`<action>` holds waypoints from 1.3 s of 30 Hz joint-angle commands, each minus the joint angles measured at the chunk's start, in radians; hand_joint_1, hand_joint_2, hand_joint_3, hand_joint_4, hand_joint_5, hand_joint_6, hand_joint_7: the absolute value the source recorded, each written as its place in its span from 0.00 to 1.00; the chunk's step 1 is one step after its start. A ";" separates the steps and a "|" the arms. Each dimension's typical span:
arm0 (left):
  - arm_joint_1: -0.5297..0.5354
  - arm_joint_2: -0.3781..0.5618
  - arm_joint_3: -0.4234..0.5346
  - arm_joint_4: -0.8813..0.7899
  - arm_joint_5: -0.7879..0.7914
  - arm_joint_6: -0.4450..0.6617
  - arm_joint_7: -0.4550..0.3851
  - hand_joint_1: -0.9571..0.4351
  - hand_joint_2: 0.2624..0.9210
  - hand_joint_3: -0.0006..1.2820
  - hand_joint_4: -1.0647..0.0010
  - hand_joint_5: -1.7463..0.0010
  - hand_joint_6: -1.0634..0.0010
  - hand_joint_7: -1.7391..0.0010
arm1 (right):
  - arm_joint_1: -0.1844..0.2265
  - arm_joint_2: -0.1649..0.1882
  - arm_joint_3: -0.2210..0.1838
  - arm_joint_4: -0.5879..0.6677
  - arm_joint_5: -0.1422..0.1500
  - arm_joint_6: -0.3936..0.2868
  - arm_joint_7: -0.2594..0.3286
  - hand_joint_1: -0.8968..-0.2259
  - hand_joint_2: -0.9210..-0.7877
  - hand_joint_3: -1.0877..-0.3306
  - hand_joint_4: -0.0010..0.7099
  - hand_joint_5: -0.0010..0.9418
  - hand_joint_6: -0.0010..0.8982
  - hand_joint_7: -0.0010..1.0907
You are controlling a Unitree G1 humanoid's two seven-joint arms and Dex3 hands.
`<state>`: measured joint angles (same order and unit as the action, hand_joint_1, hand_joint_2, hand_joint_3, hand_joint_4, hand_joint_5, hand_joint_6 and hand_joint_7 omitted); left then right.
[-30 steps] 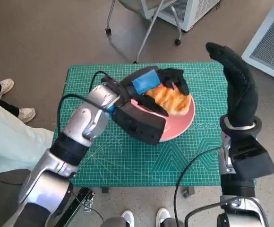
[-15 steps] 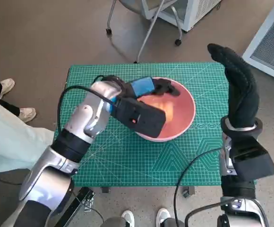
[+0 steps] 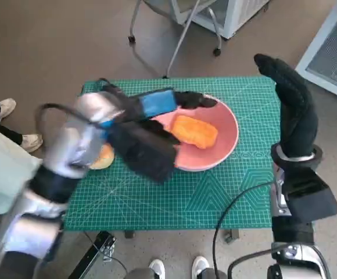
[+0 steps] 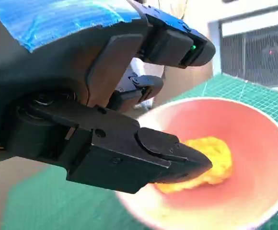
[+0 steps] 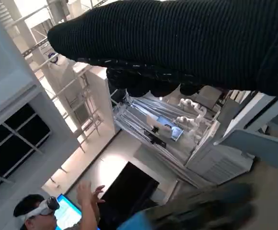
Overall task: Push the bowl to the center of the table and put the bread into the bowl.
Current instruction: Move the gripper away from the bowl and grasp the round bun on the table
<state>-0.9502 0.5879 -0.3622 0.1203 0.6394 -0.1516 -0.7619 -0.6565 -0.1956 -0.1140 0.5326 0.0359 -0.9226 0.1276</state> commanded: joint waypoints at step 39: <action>0.413 0.431 0.263 -0.178 -0.074 0.105 -0.100 0.75 0.78 0.01 0.90 1.00 0.68 1.00 | -0.017 -0.007 0.010 0.041 0.054 0.022 0.066 0.45 0.00 0.49 0.50 0.01 0.09 0.66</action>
<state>-0.5252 1.0320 -0.0697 -0.0867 0.5466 -0.0550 -0.8707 -0.6827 -0.1962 -0.1067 0.5672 0.0778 -0.9169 0.1782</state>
